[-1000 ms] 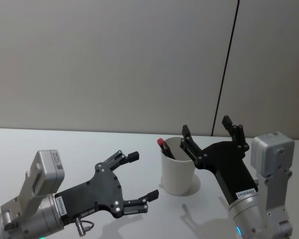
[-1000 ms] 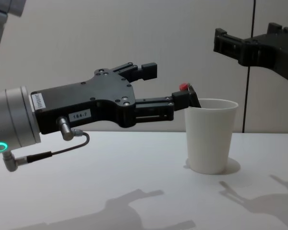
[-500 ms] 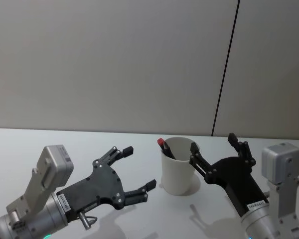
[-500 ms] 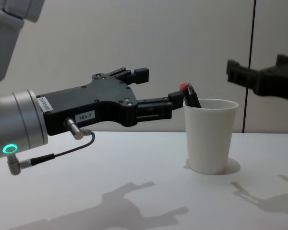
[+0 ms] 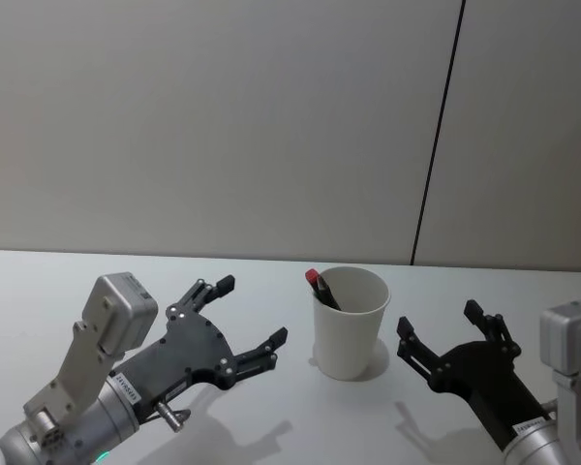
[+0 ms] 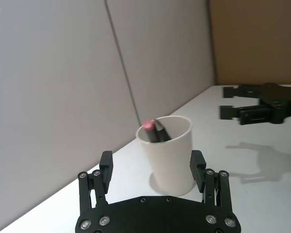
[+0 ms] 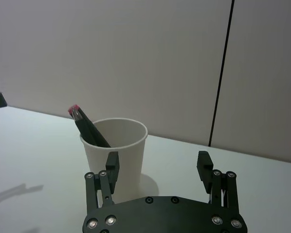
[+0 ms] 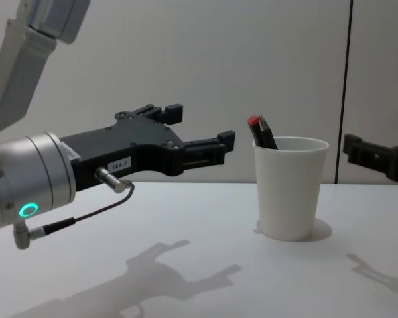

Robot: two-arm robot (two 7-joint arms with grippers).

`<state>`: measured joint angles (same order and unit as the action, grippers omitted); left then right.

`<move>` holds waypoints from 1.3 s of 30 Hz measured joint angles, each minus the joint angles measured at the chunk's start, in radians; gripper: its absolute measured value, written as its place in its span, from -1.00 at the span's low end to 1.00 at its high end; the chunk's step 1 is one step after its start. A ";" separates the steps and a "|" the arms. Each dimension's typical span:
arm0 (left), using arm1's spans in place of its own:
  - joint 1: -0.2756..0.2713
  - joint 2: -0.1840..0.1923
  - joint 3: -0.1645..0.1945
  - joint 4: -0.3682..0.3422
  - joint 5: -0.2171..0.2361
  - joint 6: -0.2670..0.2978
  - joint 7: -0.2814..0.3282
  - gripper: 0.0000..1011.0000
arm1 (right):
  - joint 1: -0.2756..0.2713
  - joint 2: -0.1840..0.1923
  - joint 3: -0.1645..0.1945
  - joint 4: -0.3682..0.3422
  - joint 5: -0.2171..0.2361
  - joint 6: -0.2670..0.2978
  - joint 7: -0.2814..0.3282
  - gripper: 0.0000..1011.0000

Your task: Place the pen into the pen holder.

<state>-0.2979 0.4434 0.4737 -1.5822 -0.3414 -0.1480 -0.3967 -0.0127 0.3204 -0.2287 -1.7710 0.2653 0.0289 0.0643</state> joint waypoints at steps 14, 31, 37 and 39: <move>0.029 -0.029 -0.010 -0.021 0.065 0.075 0.178 0.98 | -0.002 0.017 0.003 0.005 0.022 0.006 0.003 0.98; 0.059 -0.059 -0.019 -0.043 0.135 0.155 0.370 0.98 | -0.002 0.017 0.003 0.004 0.022 0.005 0.003 0.98; 0.061 -0.062 -0.020 -0.045 0.141 0.162 0.385 0.98 | -0.002 0.017 0.003 0.004 0.022 0.005 0.002 0.98; 0.061 -0.062 -0.020 -0.045 0.141 0.162 0.385 0.98 | -0.002 0.017 0.003 0.004 0.022 0.005 0.002 0.98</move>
<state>-0.2366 0.3816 0.4536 -1.6269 -0.2007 0.0141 -0.0112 -0.0146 0.3375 -0.2258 -1.7668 0.2873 0.0340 0.0667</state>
